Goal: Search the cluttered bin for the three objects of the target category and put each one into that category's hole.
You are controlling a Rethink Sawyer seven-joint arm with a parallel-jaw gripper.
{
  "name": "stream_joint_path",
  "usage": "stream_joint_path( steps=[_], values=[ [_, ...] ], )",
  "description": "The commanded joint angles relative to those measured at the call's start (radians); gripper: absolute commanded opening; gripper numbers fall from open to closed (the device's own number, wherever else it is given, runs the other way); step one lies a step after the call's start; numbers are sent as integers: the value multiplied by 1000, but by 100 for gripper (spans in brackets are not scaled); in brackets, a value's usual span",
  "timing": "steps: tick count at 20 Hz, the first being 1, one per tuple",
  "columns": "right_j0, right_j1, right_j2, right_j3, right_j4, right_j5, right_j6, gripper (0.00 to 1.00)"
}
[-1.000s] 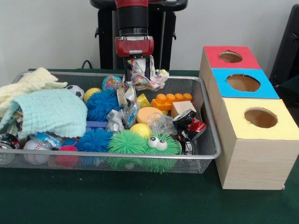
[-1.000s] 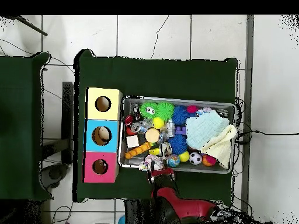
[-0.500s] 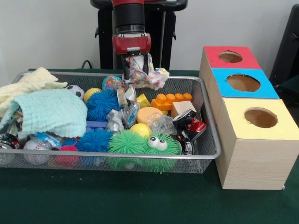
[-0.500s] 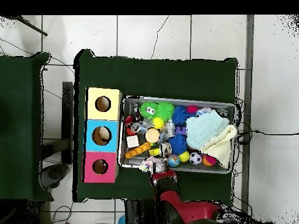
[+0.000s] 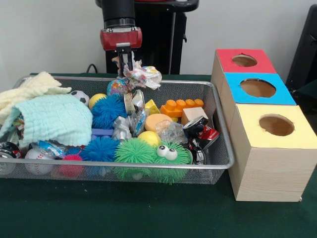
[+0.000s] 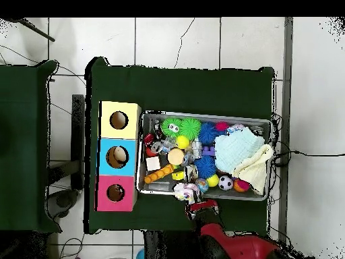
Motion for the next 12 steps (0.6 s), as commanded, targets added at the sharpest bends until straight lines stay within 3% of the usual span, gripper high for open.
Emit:
stream_joint_path(
  steps=[1, 5, 10, 11, 12],
  values=[
    [-99, -92, 248, -5, -44, 166, 199, 0],
    [-200, -146, 379, 32, -18, 273, 171, 0],
    [-276, -178, 481, 51, 33, 368, 122, 0],
    [-284, -182, 490, 50, 40, 379, 113, 100],
    [-291, -184, 500, 50, 43, 390, 108, 100]
  ],
)
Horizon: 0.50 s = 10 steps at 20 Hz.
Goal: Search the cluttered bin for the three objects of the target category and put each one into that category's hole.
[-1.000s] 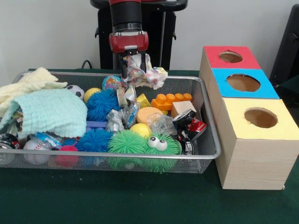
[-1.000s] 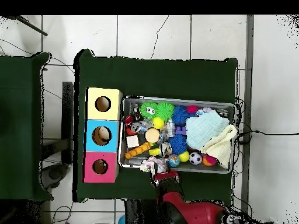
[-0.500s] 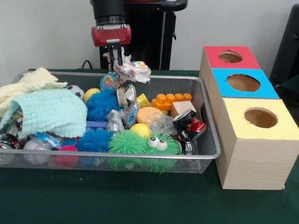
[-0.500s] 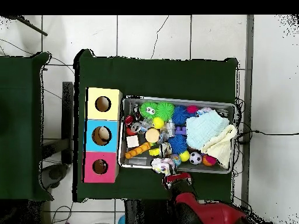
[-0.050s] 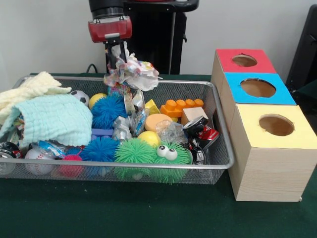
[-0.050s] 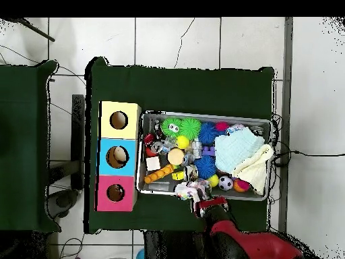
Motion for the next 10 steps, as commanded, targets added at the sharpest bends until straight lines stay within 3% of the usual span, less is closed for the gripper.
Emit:
stream_joint_path(
  steps=[1, 3, 10],
  values=[
    [-41, -51, 201, -20, 47, 146, 102, 100],
    [-62, -58, 232, -18, 56, 181, 85, 100],
    [-210, -191, 447, 41, 198, 372, -17, 100]
  ],
)
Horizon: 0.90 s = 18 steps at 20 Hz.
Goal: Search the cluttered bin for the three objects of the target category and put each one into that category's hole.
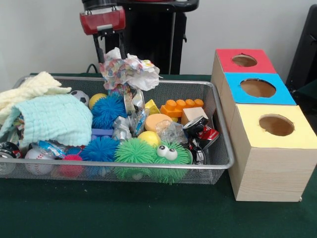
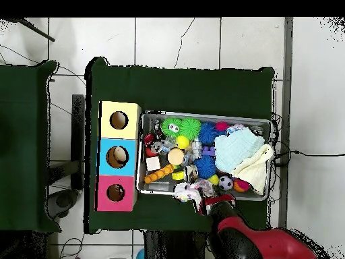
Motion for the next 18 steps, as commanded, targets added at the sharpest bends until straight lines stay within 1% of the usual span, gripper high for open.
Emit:
stream_joint_path(
  steps=[1, 4, 8, 11, 15, 18],
  values=[
    [-87, -112, 261, -1, 121, 223, -29, 100],
    [-120, -122, 309, -9, 136, 263, -63, 100],
    [-181, -132, 397, -20, 158, 329, -119, 100],
    [-215, -125, 439, -47, 161, 373, -151, 100],
    [-229, -105, 457, -91, 136, 402, -159, 100],
    [-207, -91, 433, -122, 93, 377, -125, 100]
  ],
)
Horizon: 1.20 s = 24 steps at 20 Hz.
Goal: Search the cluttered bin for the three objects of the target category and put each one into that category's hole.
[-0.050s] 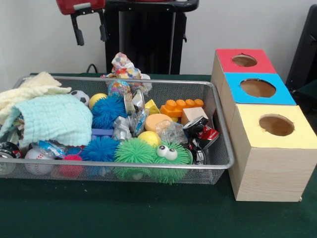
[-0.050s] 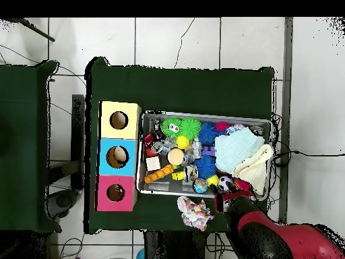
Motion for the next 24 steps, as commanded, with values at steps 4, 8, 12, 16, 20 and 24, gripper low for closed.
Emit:
stream_joint_path(
  steps=[4, 8, 12, 16, 20, 24],
  values=[
    [48, 38, 49, -145, -81, 58, -86, 100],
    [94, 42, -13, -175, -120, 10, -35, 100],
    [124, 66, -47, -225, -141, 41, -31, 100],
    [142, 105, -73, -290, -176, 44, -37, 100],
    [141, 142, -78, -367, -199, 76, -77, 100],
    [137, 156, -71, -436, -217, 126, -129, 100]
  ],
)
